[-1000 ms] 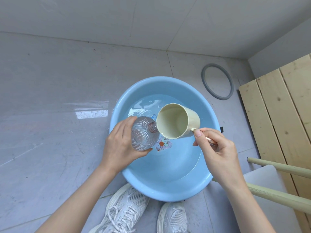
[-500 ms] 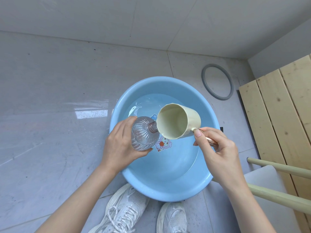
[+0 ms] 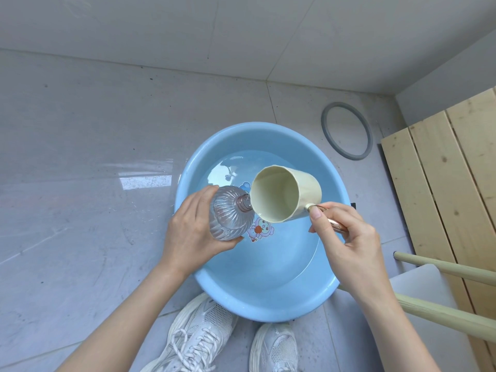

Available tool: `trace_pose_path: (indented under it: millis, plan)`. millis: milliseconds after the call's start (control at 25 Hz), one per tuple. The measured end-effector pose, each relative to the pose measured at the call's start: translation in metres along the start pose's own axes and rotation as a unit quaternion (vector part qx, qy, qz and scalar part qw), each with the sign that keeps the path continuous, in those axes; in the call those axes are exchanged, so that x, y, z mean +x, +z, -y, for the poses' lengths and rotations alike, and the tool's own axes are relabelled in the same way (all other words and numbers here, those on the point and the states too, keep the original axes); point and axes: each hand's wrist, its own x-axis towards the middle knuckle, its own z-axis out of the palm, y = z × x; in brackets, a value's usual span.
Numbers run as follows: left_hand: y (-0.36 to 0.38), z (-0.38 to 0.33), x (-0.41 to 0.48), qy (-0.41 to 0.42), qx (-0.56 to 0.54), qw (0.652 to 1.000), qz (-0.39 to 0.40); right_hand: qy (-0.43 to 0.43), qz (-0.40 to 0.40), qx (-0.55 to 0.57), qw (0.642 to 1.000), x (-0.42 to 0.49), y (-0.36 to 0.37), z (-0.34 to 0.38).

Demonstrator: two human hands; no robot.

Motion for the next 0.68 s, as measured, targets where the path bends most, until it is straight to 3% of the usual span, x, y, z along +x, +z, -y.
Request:
trace_pose_path:
  millis: [680]
  plan:
    - [-0.0008,-0.0014,0.0004,-0.007,0.000,1.000,0.002,-0.030,-0.006,-0.023,0.999,0.0013,0.0000,-0.0010]
